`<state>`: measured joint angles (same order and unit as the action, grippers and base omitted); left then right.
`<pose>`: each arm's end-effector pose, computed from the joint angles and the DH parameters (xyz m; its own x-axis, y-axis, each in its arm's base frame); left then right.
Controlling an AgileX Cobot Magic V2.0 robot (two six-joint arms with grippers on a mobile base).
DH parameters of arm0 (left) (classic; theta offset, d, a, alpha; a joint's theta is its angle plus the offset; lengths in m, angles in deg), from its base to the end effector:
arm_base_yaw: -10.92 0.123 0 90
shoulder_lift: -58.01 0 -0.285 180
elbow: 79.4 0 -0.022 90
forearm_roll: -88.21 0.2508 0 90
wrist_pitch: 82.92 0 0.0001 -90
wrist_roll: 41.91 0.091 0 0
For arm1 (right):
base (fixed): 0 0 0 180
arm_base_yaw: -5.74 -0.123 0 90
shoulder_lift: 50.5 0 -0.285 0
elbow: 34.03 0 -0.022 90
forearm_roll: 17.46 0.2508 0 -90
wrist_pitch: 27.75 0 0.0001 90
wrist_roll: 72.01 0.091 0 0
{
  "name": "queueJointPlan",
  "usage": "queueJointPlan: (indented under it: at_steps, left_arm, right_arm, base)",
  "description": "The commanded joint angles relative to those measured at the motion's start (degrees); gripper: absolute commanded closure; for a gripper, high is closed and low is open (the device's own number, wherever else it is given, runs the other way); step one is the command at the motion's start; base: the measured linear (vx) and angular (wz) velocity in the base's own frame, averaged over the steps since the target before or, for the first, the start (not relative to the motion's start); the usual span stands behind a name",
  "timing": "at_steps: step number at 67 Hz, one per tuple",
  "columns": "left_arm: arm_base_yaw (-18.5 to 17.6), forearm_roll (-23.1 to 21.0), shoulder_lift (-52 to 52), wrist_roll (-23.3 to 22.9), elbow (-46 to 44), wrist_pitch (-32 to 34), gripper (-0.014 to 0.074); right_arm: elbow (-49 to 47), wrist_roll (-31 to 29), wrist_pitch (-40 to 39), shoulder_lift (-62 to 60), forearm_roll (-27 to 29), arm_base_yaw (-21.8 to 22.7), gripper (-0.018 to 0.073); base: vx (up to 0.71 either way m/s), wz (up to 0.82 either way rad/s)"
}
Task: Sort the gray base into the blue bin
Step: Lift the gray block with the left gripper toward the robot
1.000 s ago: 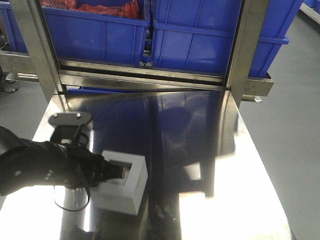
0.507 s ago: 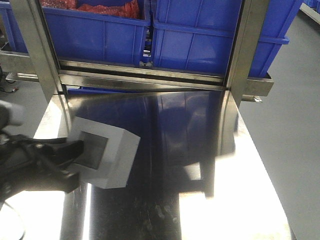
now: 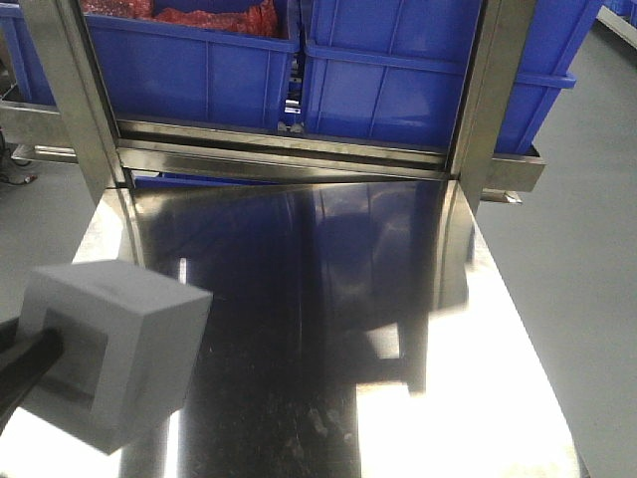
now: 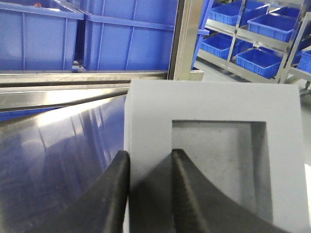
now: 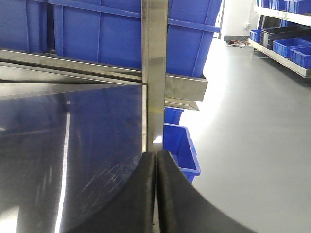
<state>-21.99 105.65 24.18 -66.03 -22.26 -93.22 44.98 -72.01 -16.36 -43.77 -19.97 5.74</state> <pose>0.0897 -0.0522 0.2823 -0.2165 -0.0037 -0.9763 0.4757 0.8729 -0.1088 0.0557 -0.0008 0.1856 -0.1242 -0.0429 -0.9913 0.0033 0.9990 -0.0437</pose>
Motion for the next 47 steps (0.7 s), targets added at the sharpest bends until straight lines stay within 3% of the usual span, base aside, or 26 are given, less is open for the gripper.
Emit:
queueJointPlan:
  at_steps: [1,47]
  left_arm:
    - [-0.39,0.59,3.3,-0.21,0.83,5.83,0.0603]
    - [-0.39,0.41,5.64,-0.21,3.29,5.76,0.0603]
  right_arm:
    - [0.32,-0.69,-4.13,-0.49,-0.49,0.3,0.0564]
    - [0.32,-0.69,-4.14,-0.42,-0.49,0.3,0.0564]
  base:
    - [0.0,0.0]
    - [0.0,0.0]
